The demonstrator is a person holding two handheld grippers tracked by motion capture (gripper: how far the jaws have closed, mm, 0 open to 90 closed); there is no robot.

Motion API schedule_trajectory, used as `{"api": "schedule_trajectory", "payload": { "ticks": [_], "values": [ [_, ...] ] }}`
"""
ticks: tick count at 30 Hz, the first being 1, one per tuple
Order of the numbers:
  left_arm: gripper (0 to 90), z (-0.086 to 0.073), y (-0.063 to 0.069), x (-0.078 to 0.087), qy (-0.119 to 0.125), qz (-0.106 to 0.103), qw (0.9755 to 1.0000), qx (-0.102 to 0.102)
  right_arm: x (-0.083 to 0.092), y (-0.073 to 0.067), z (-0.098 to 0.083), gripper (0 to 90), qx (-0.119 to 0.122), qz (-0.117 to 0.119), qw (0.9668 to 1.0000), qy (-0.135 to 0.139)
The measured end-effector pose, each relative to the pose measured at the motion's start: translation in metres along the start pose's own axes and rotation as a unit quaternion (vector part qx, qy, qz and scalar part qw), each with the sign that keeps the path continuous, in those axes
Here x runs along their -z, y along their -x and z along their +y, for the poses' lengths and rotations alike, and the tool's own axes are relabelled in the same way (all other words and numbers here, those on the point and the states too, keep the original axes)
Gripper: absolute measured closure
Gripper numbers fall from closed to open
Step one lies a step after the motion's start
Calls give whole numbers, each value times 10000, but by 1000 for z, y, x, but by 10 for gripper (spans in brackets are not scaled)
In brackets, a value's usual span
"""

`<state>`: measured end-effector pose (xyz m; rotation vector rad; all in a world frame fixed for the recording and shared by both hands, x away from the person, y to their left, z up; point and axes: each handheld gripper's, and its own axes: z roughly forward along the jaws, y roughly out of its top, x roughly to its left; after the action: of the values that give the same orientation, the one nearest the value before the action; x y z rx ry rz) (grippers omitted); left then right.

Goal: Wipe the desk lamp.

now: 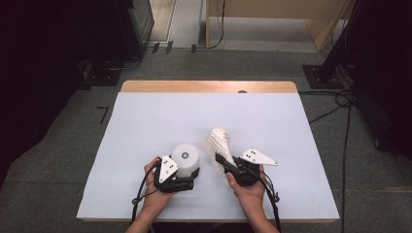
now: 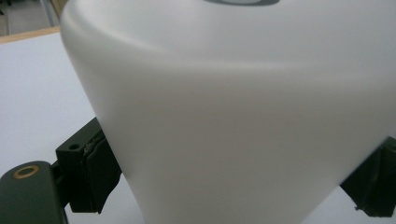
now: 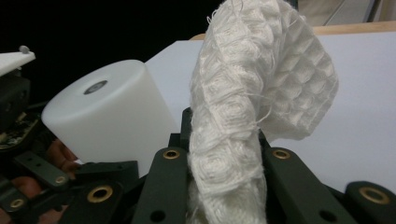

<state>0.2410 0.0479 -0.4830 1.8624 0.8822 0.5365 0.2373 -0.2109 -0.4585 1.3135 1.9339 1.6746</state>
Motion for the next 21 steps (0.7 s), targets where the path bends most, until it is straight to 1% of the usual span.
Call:
{"api": "schedule_trajectory", "payload": {
  "ticks": [1,2,3,4,5,6,7,8,10,11,12,13,15,18,19,21],
  "values": [
    [82,0,0,0,6,-11,10000,56,-1,1,-1,781,-9,-21,10000,-14],
    [73,1,0,1,44,-93,9998,144,-2,3,-2,781,-19,-36,10000,-41],
    [45,2,0,2,77,-153,9995,252,-3,4,-3,781,-17,-62,10000,-65],
    [15,3,0,3,89,-151,9993,331,-4,5,-4,780,-35,-87,9999,-94],
    [2,5,3,5,111,-87,9992,364,-4,6,-5,780,-27,-115,9999,-106],
    [0,6,7,5,122,40,9991,396,-6,7,-8,779,-26,-127,9998,-168],
    [0,7,10,4,68,200,9989,412,-9,8,-11,779,-24,-130,9997,-227],
    [0,7,12,3,10,304,9986,444,-12,8,-15,779,-47,-129,9994,-325],
    [0,7,17,-1,-95,560,9968,556,-16,8,-19,779,-89,-115,9990,-434],
    [15,6,18,-2,-117,662,9963,528,-18,8,-22,779,-100,-106,9988,-471],
    [67,5,20,-2,-103,761,9961,441,-20,7,-23,779,-104,-93,9985,-522],
    [80,4,21,-1,-82,800,9961,365,-21,7,-24,779,-75,-90,9985,-541],
    [84,5,19,0,-111,687,9971,312,-22,6,-25,778,-52,-87,9983,-581],
    [85,6,14,2,-136,602,9976,325,-23,8,-26,779,-54,-78,9981,-616],
    [86,7,12,4,-98,508,9981,339,-23,8,-26,779,-57,-83,9979,-635],
    [86,10,7,10,105,203,9990,375,-24,7,-27,780,-34,-57,9977,-675]
  ]
}}
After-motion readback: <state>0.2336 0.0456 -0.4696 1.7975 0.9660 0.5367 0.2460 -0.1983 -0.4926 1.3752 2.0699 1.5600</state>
